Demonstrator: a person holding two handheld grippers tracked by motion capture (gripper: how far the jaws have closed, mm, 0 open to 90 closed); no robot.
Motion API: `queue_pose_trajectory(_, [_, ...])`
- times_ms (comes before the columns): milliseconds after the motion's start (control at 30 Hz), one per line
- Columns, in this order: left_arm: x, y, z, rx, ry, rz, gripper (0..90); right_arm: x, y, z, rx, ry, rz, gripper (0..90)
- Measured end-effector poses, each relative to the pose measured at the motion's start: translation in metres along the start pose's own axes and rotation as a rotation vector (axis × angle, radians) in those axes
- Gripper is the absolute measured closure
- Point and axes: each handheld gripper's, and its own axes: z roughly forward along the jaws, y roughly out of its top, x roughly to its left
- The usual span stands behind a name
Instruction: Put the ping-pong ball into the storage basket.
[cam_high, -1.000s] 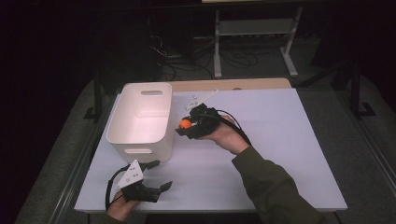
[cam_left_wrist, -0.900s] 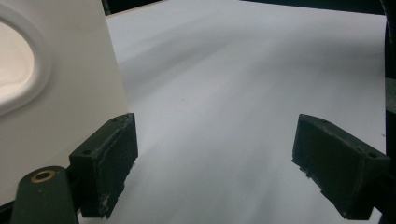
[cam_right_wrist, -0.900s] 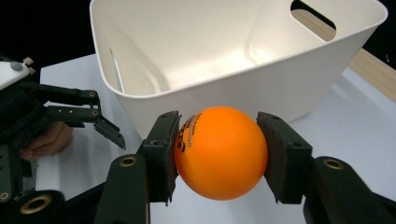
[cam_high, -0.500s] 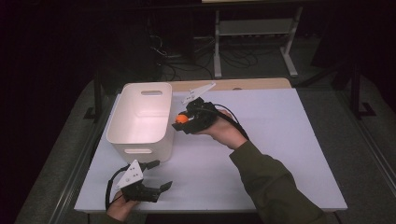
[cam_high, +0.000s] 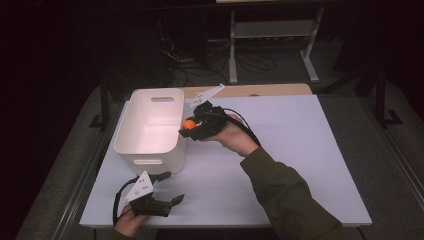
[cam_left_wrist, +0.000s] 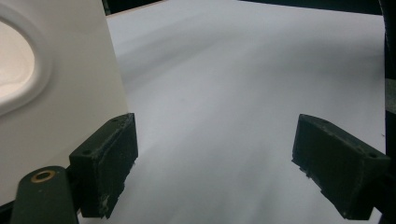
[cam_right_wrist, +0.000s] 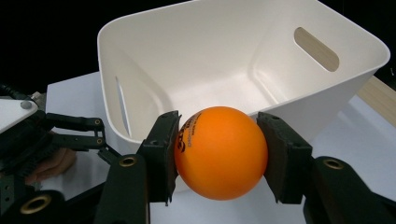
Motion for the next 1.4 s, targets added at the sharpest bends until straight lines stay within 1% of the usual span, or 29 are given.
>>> queue_pose_trajectory(267, [0.000,0.000,0.000,-0.001,0.000,0.002,14.1,0.000,0.006,0.007,-0.001,0.007,-0.001,49.6])
queue_pose_trajectory(800, [0.000,0.000,0.000,-0.002,0.000,0.004,14.1,0.004,0.024,0.021,0.003,0.020,-0.026,49.6])
queue_pose_trajectory(867, [0.000,0.000,0.000,-0.003,-0.001,0.000,14.1,0.005,0.027,0.024,0.005,0.022,-0.033,49.6])
queue_pose_trajectory(1033, [0.000,0.000,-0.001,-0.004,0.000,0.006,14.1,0.007,0.034,0.030,0.008,0.028,-0.036,49.6])
queue_pose_trajectory(1067, [0.000,0.000,-0.001,-0.005,-0.001,0.004,14.1,0.007,0.035,0.031,0.006,0.027,-0.043,49.6])
queue_pose_trajectory(1100, [0.000,0.000,-0.001,-0.005,-0.001,0.004,14.1,0.008,0.036,0.033,0.007,0.030,-0.038,49.6])
queue_pose_trajectory(1400, [0.000,0.000,-0.001,-0.005,0.000,0.007,14.1,0.011,0.044,0.048,0.016,0.035,-0.051,49.5])
